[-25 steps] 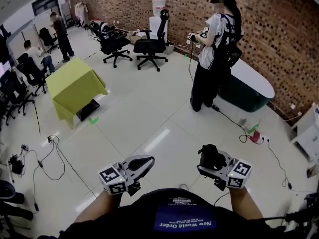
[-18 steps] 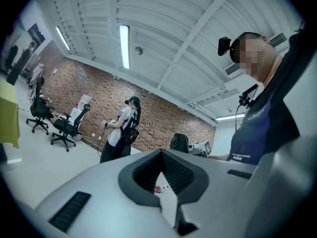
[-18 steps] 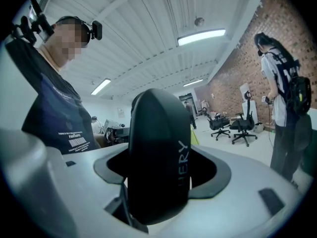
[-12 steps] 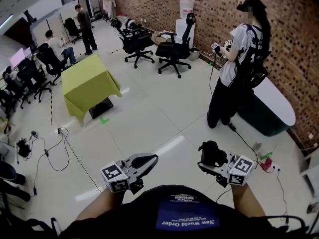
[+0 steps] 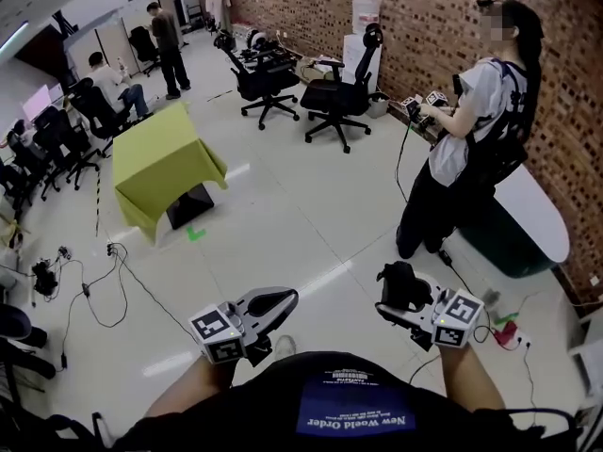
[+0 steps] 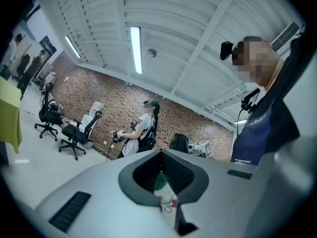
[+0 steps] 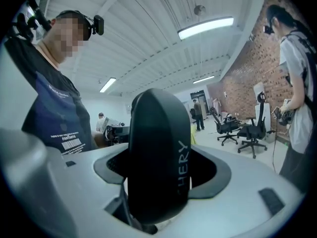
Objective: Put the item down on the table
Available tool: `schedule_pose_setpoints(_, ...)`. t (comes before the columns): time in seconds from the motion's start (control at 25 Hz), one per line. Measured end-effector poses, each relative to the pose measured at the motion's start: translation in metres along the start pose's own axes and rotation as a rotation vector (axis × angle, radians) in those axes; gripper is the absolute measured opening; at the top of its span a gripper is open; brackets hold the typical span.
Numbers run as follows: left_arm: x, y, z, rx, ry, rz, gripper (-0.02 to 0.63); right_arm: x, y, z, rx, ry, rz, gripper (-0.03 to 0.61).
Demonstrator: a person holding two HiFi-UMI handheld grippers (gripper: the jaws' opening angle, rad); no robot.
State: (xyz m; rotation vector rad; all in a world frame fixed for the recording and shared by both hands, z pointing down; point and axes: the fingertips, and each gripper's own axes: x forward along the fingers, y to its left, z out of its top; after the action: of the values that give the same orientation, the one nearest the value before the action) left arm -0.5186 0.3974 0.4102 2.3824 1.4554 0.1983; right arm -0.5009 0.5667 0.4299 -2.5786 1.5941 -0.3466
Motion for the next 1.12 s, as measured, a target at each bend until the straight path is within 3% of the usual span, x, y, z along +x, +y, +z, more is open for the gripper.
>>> schedule_pose_setpoints(0.24, 0.022, 0.104, 0.033, -0.009, -0.017, -0.036, -0.006, 0.069, -0.074, 0.025, -0.017, 0.002, -0.035, 0.319)
schedule_pose_setpoints(0.56, 0.049, 0.238, 0.097, 0.019, 0.039, -0.107, -0.006, 0.16, -0.173, 0.074, 0.021, -0.043, -0.116, 0.319)
schedule_pose_setpoints(0.92, 0.097, 0.335, 0.129, 0.024, 0.028, -0.058, -0.006, 0.215, -0.276, 0.094, 0.037, -0.027, -0.061, 0.319)
schedule_pose_setpoints(1.12, 0.152, 0.392, 0.155, 0.019, -0.027, 0.05, -0.006, 0.245, -0.37, 0.117, 0.012, -0.006, 0.055, 0.319)
